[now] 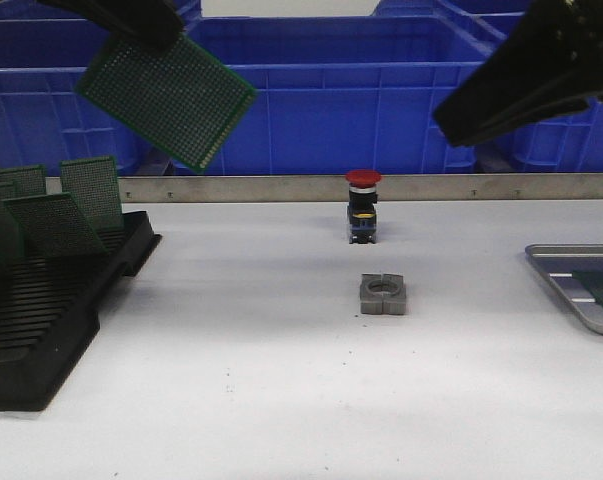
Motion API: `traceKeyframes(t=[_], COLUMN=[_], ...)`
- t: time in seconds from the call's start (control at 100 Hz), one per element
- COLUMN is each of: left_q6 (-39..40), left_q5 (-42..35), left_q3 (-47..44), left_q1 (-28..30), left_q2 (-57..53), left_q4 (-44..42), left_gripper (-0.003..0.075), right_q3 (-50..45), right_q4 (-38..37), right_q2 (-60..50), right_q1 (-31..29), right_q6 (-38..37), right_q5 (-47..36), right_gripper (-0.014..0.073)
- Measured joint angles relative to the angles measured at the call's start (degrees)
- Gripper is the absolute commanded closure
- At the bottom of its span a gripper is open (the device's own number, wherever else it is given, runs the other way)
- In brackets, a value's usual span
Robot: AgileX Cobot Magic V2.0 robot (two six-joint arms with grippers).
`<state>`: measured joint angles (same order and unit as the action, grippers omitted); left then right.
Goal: Place circuit board on tray
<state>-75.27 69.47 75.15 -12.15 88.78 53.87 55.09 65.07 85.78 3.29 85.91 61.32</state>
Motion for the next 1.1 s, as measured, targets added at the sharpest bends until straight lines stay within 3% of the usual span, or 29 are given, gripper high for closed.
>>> traceKeyframes(t=[0.32, 0.56, 0.61, 0.68, 0.85, 1.01, 1.1], left_q6=[0.0, 0.0, 0.0, 0.0, 0.0, -0.53, -0.53], left_q5=[0.0, 0.11, 0.11, 0.11, 0.11, 0.89, 0.9], left_q3=[0.0, 0.0, 0.0, 0.0, 0.0, 0.1, 0.13], left_q1=[-3.29, -4.98, -4.97, -5.08, -5.08, -5.08, -5.08], left_q2=[0.11, 1.47, 1.45, 1.45, 1.45, 1.45, 1.45], left_q4=[0.89, 1.03, 1.03, 1.03, 1.03, 0.91, 0.91], left_gripper=[0.0737, 0.0737, 0.0737, 0.0737, 0.0737, 0.0723, 0.0615], right_q3=[0.04, 0.04, 0.04, 0.04, 0.04, 0.04, 0.04], right_q4=[5.09, 14.72, 15.58, 15.97, 16.22, 16.0, 16.0], right_q2=[0.25, 2.52, 2.93, 3.6, 4.77, 4.87, 4.87], right_q1=[15.86, 20.27, 20.27, 20.27, 20.27, 20.36, 20.36], right_q6=[7.04, 13.75, 13.99, 14.13, 14.24, 14.59, 14.7], right_q5=[-8.84, -13.41, -13.65, -13.64, -13.41, -12.2, -12.08], right_gripper=[-0.0017, -0.0009, 0.0039, 0.0188, 0.0671, 0.0661, 0.0661])
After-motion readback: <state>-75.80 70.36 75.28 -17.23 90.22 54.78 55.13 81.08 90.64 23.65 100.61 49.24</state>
